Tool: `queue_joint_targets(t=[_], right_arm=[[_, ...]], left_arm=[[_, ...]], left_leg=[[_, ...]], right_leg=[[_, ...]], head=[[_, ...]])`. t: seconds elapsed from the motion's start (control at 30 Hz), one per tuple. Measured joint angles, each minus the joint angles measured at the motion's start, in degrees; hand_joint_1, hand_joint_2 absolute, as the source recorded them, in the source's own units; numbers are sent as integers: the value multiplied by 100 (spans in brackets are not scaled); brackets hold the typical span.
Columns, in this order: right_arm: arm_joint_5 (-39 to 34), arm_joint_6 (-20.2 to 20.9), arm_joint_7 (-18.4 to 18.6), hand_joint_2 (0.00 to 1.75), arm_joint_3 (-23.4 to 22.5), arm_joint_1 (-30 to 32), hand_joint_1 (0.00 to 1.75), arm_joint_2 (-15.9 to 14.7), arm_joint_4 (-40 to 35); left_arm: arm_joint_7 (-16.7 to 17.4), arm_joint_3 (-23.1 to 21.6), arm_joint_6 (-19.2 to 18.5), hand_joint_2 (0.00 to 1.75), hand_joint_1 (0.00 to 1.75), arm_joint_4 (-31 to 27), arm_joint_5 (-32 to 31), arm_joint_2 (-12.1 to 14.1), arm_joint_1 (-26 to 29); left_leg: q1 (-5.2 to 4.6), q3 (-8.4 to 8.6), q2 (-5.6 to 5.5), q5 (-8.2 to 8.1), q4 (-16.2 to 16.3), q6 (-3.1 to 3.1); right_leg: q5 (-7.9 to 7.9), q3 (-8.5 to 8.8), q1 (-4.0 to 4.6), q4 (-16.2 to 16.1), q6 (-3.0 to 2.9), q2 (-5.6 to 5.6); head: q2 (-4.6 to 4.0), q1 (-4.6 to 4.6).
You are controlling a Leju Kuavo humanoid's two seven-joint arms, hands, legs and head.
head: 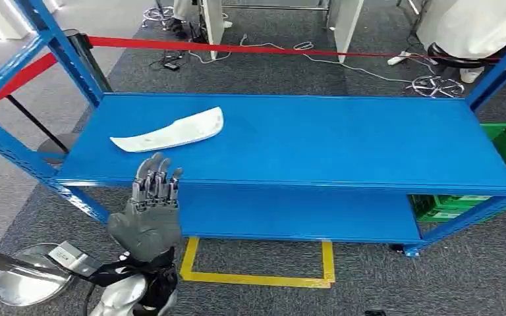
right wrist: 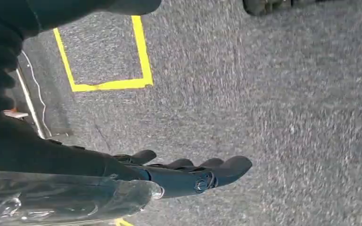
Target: Take the parts from the cabinet and place them on the table.
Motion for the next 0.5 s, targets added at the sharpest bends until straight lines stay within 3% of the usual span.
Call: queue_joint_targets(t=[0.07, 0.1, 0.2, 0.23, 0.27, 0.3, 0.37, 0.4, 0.43, 0.5], right_arm=[[-4, 37, -64, 175, 0, -2, 0, -2, 0], [-7, 44, -94, 175, 0, -4, 0, -2, 0], [4, 158, -197, 175, 0, 6, 0, -4, 0], [7, 221, -260, 175, 0, 17, 0, -4, 0], [9, 276, -313, 175, 0, 22, 0, -7, 0], [9, 319, -381, 175, 0, 20, 0, -7, 0], [11, 389, -550, 175, 0, 12, 0, -11, 0], [11, 422, -661, 175, 4, 6, 0, -11, 0], [13, 446, -757, 175, 7, -4, 0, -11, 0], [15, 444, -837, 175, 15, -4, 0, -11, 0]], left_arm=[[55, 31, 42, 0, 0, 22, 75, -22, 7], [77, 50, 61, 0, 0, 35, 112, -28, 1], [160, 83, 57, 0, 0, 68, 226, -35, 5], [160, 92, 57, 0, 0, 77, 228, -33, 7], [160, 101, 55, 0, 0, 85, 219, -35, 8], [149, 107, 44, 0, 0, 90, 197, -35, 11], [79, 107, -8, 0, 0, 90, 119, -35, 12], [20, 107, -45, 0, 0, 90, 86, -35, 12], [-18, 107, -83, 0, 0, 90, 50, -33, 12], [-35, 107, -170, 0, 0, 90, -8, -28, 19]], left_leg=[[43, 33, 2, 58, -76, 83], [40, 41, 4, 59, -84, 98], [31, 32, 7, 54, -82, 140], [28, 34, 6, 55, -81, 140], [28, 37, 2, 55, -80, 140], [29, 41, -5, 54, -78, 139], [37, 62, -23, 41, -70, 110], [25, 56, -26, 33, -62, 79], [-13, 35, -36, 19, -28, 40], [-2, 43, -35, 60, -75, -22]], right_leg=[[-25, -30, -20, 7, 69, 1], [-161, -86, -12, 183, 101, 0], [-753, -672, -19, 1442, 146, 2], [-795, -789, -18, 1684, 156, 2], [-710, -779, -19, 1657, 157, 2], [-514, -643, -20, 1374, 150, 1], [-33, -112, -29, 340, 140, 1], [-60, 34, -31, 37, 133, 9], [-55, 75, -22, -8, 69, 35], [-46, 55, 1, 6, -2, 36]], head=[[0, 0], [0, 53], [0, 79], [0, 77], [0, 75], [0, 79], [0, 79], [0, 79], [0, 70], [0, 59]])
